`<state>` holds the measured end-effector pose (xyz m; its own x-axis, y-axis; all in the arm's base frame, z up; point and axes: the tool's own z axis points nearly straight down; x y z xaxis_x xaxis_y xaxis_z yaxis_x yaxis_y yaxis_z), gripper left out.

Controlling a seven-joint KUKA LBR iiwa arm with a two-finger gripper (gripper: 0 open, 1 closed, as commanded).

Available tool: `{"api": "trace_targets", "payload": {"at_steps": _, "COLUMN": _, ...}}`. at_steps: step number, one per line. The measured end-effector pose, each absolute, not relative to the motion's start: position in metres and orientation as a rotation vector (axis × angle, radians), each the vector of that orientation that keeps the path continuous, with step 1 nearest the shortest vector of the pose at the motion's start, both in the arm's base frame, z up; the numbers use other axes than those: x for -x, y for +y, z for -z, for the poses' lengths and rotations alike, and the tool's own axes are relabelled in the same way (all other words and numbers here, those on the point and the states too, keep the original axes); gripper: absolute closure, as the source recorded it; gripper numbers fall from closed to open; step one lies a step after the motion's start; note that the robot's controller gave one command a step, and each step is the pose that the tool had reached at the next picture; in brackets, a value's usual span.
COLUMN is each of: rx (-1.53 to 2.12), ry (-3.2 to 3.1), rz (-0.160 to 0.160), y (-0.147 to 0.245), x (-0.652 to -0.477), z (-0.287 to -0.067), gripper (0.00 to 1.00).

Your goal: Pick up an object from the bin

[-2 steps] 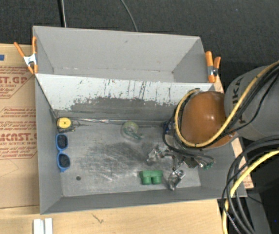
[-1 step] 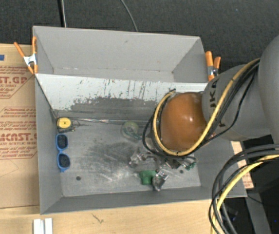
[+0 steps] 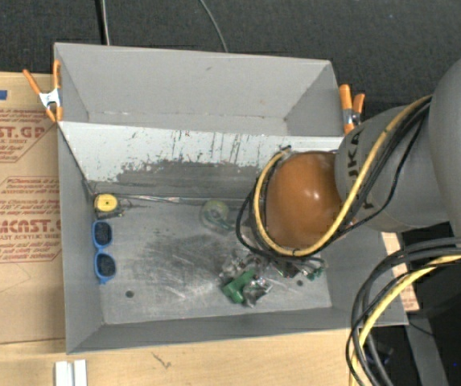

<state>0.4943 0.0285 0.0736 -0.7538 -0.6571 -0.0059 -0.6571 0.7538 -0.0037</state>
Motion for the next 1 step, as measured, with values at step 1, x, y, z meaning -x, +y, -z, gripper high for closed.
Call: {"api": "trace_targets", "payload": {"at_steps": 1, "rx": 1.080, "ry": 2.941, "rz": 0.003, "y": 0.0252, "x": -0.5085, "z": -0.2001, "gripper": 1.00}}
